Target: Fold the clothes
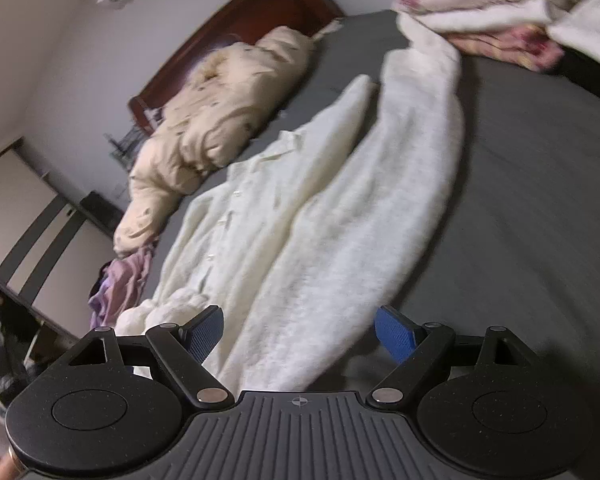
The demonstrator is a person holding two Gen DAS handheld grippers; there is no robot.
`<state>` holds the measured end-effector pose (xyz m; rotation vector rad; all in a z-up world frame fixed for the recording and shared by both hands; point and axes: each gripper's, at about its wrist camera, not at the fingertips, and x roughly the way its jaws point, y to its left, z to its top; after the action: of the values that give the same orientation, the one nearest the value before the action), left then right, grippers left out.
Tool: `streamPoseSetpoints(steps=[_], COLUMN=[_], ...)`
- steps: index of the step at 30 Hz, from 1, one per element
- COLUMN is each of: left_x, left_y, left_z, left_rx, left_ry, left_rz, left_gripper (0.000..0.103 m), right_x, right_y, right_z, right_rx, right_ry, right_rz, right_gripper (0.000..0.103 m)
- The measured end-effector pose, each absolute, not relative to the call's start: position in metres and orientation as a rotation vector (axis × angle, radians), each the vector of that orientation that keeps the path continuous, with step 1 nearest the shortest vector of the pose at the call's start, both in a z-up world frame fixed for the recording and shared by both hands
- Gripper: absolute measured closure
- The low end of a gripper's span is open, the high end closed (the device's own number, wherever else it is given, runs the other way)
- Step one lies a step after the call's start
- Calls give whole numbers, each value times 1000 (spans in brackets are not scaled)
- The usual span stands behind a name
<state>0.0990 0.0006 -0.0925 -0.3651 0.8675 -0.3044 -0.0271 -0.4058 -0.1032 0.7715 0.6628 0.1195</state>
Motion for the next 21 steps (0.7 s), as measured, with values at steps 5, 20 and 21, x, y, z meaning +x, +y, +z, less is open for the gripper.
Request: streamPoseSetpoints(steps=[5, 20, 21], left_x=[98, -10, -18], left_y=[-6, -112, -118], left_z=[-107, -56, -60], left_rx=[-470, -35, -4], left_ry=[847, 613, 627], left_rz=[-264, -799, -836], left_gripper=[100, 100, 100], right_x=[-21, -21, -21], right_y=[-411, -417, -416], right_z=[-108, -107, -107], right_rx=[809, 837, 839], right_ry=[685, 678, 680], right_rz=[118, 139, 144], right_gripper=[19, 19, 19])
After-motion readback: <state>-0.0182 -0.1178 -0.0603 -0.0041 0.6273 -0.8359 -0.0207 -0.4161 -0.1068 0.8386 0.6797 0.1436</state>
